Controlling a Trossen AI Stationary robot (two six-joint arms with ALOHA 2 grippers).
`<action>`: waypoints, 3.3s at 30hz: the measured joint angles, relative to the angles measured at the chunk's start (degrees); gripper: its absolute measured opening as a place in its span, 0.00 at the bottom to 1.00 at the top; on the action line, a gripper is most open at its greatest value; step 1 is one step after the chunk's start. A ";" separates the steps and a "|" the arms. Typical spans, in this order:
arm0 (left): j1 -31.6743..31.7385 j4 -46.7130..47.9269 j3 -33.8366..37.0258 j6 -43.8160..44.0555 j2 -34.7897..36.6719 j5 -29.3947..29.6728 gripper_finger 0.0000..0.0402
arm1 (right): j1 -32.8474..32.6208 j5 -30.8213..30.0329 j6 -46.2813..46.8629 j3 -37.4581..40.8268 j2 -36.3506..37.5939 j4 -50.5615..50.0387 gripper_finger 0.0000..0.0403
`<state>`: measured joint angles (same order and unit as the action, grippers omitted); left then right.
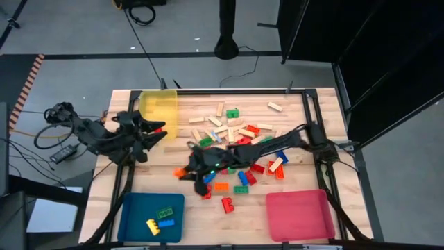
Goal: Sort blocks by size
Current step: Put the orange game piece into the blue bin, then put the round green game piece into the yellow bin
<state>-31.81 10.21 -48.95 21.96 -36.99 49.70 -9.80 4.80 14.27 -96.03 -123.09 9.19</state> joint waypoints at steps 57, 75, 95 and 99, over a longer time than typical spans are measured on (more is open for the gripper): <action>-0.03 -4.42 0.00 0.85 -1.29 0.22 0.52 | 31.96 -2.37 -39.82 -18.83 8.88 -69.32 0.63; -0.02 -4.29 0.00 0.80 -1.46 0.26 0.52 | 39.35 -2.01 -52.07 4.24 8.82 -49.83 0.63; -0.02 -4.45 0.00 0.80 -2.73 0.87 0.52 | 38.12 -4.57 -54.98 -2.18 -3.58 -57.02 0.60; -0.02 -4.43 0.00 0.80 -2.75 0.87 0.52 | 38.46 -4.59 -54.99 -3.52 -4.20 -57.78 0.51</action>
<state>-31.83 5.78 -48.95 22.76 -39.75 50.57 28.66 0.21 -40.72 -99.55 -127.29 -48.58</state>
